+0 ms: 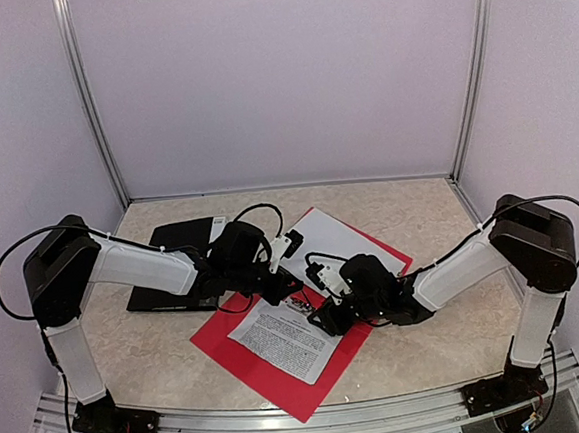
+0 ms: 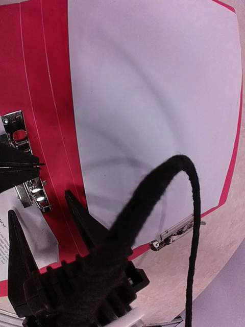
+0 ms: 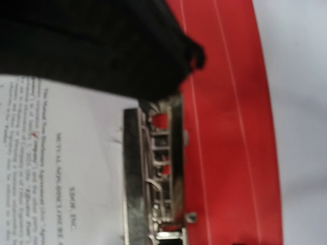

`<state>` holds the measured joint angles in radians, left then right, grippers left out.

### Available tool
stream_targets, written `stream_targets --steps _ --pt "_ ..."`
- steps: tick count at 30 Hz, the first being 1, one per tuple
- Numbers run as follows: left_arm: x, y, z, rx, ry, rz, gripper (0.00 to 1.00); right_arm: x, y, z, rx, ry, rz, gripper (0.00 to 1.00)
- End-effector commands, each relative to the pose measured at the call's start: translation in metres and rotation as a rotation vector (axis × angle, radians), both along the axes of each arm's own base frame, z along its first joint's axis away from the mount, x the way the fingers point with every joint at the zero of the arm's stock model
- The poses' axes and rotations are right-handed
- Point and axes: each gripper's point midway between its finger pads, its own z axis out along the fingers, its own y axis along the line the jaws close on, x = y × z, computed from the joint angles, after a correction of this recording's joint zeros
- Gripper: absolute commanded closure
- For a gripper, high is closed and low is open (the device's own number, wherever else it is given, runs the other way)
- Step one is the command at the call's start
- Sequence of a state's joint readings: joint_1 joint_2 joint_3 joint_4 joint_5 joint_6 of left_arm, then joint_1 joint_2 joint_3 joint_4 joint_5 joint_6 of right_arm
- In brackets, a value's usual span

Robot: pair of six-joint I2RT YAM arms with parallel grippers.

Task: Put the files into the folder
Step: Clamp the file in the folder with some files.

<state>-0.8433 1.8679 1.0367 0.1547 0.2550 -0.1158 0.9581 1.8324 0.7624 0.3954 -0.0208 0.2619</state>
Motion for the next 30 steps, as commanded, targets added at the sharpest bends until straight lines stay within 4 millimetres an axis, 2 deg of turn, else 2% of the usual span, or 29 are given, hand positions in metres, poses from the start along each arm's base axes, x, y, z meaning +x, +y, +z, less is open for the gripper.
stream_targets --steps 1,8,18,25,30 --pt "-0.015 0.016 -0.037 0.089 0.091 0.000 1.00 0.002 0.005 -0.003 0.017 0.005 0.019 0.45" --pt "-0.015 0.017 -0.037 0.091 0.089 0.004 1.00 -0.001 0.006 -0.013 0.019 0.027 0.024 0.58" --pt "-0.015 0.019 -0.037 0.093 0.093 0.010 1.00 -0.003 -0.005 -0.032 -0.013 0.046 -0.006 0.71" --pt "-0.013 0.027 -0.046 0.108 0.111 0.044 1.00 -0.010 -0.016 -0.043 -0.028 0.069 -0.023 0.78" --pt "-0.014 0.035 -0.053 0.124 0.126 0.074 1.00 -0.013 -0.022 -0.048 -0.039 0.081 -0.036 0.79"
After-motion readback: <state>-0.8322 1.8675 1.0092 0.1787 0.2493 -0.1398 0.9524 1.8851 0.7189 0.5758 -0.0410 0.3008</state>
